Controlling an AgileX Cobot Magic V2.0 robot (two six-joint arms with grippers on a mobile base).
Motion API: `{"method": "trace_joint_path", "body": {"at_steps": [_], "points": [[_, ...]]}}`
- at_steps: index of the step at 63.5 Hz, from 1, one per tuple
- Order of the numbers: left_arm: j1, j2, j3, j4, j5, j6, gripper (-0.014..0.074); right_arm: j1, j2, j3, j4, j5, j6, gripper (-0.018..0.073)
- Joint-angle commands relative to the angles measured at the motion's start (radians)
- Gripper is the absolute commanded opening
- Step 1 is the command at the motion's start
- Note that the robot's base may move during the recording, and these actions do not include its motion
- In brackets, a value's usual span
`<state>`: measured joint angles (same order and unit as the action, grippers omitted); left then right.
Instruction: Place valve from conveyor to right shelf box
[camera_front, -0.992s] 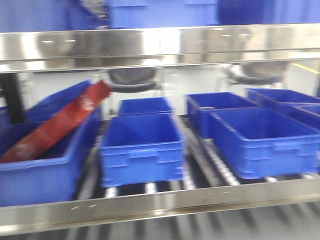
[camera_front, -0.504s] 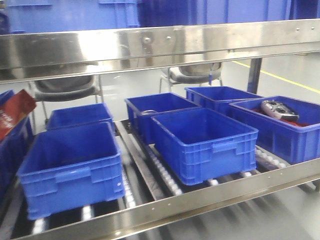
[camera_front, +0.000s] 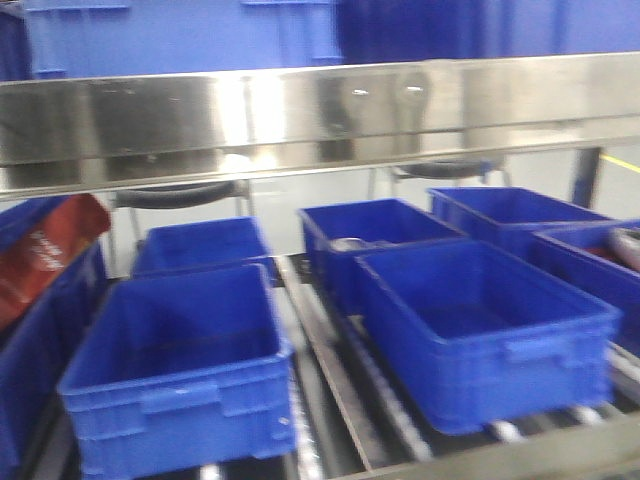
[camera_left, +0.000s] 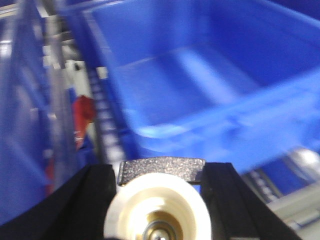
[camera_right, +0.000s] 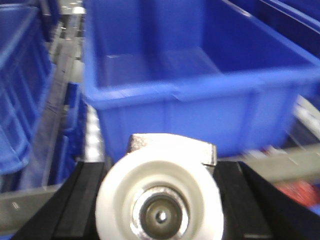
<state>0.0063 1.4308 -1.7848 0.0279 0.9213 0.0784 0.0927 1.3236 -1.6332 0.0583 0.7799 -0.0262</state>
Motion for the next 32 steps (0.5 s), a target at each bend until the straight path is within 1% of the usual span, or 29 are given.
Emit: {"method": "trace_joint_path", "body": {"at_steps": [1, 32], "points": [[-0.005, -0.007, -0.013, 0.002, -0.049, -0.004, -0.0111, -0.002, -0.017, -0.019, -0.005, -0.071, 0.0, -0.0152], [-0.005, -0.007, -0.013, 0.002, -0.049, -0.004, -0.0111, -0.002, -0.017, -0.019, -0.005, -0.071, 0.0, -0.0152]]}}
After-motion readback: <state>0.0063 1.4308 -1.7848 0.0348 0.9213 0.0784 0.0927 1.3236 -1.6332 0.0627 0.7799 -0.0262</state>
